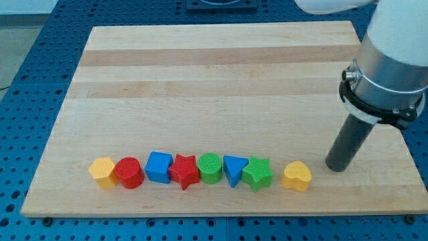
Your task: Place the green star and the triangle diagonal to each other
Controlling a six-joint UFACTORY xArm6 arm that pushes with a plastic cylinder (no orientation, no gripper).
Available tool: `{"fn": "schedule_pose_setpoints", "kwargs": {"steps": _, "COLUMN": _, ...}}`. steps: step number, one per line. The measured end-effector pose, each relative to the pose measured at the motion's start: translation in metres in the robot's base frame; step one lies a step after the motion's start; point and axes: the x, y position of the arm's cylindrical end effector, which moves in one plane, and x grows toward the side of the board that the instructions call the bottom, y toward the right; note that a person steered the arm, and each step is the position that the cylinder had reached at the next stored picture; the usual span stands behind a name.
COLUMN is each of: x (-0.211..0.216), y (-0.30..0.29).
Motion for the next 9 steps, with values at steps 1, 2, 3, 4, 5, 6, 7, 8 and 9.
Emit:
{"fn": "schedule_pose_setpoints", "kwargs": {"steps": 1, "x": 0.0, "y": 0.0}}
{"fn": "schedule_pose_setpoints", "kwargs": {"steps": 2, "x": -0.003, "y": 0.003}}
{"fn": "schedule_pose_setpoints", "kwargs": {"steps": 3, "x": 0.016, "y": 0.043}}
{"fn": "schedule_pose_setpoints", "kwargs": {"steps": 4, "x": 0.056, "y": 0.064}}
{"fn": "schedule_pose_setpoints", "kwargs": {"steps": 5, "x": 0.063, "y": 0.036}}
{"fn": "schedule_pose_setpoints", "kwargs": {"steps": 6, "x": 0.063, "y": -0.016}}
{"fn": "schedule_pose_setpoints", "kwargs": {"steps": 7, "x": 0.064, "y": -0.041}}
{"fn": "schedule_pose_setpoints", "kwargs": {"steps": 8, "x": 0.064, "y": -0.074}}
{"fn": "schedule_pose_setpoints", "kwargs": {"steps": 9, "x": 0.064, "y": -0.127}}
